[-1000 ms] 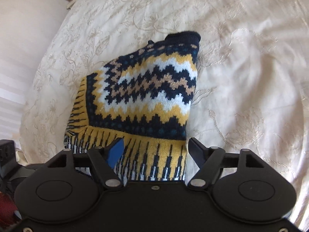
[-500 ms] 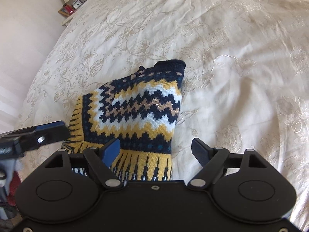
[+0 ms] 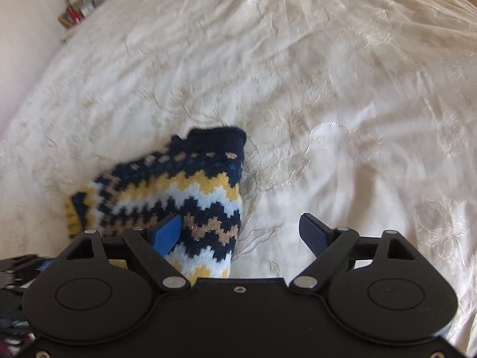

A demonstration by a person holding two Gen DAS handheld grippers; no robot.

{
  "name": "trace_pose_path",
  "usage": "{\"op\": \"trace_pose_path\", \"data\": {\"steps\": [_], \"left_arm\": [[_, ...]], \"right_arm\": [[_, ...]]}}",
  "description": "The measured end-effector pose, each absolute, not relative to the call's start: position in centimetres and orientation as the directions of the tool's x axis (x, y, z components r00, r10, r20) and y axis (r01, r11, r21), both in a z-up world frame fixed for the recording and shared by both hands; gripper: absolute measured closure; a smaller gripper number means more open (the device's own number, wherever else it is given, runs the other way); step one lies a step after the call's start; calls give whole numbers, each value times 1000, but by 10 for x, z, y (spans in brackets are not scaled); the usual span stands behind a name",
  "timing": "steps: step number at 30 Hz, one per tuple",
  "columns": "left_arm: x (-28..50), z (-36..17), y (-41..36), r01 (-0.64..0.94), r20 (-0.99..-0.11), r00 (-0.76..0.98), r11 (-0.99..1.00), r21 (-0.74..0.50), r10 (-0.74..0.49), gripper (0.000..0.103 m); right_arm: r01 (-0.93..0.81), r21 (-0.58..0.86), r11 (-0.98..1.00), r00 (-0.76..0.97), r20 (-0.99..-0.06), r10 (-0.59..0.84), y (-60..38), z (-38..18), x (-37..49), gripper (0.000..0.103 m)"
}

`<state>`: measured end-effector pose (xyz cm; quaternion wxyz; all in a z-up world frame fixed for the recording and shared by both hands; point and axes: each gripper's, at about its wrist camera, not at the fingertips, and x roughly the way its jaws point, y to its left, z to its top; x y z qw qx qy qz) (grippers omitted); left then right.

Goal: Fold small clothes

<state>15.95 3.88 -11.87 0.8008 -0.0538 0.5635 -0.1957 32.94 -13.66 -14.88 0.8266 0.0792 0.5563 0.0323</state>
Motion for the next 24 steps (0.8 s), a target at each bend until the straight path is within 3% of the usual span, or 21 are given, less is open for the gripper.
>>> {"op": "trace_pose_path", "data": {"steps": [5,14,24], "left_arm": [[161,-121,38,283,-882,275,909,-306,-383,32],[160,-121,40,299,-874,275,900,-319,-401,32],[157,-125,34,364,-877,279,888,-281,-392,23]], "right_arm": [[25,98,995,317,-945,85,-127,-177,346,5],[-2,82,997,451,-889,75,-123,-132,297,5],[140,112,984,441,-897,39,-122,-150,244,1]]}}
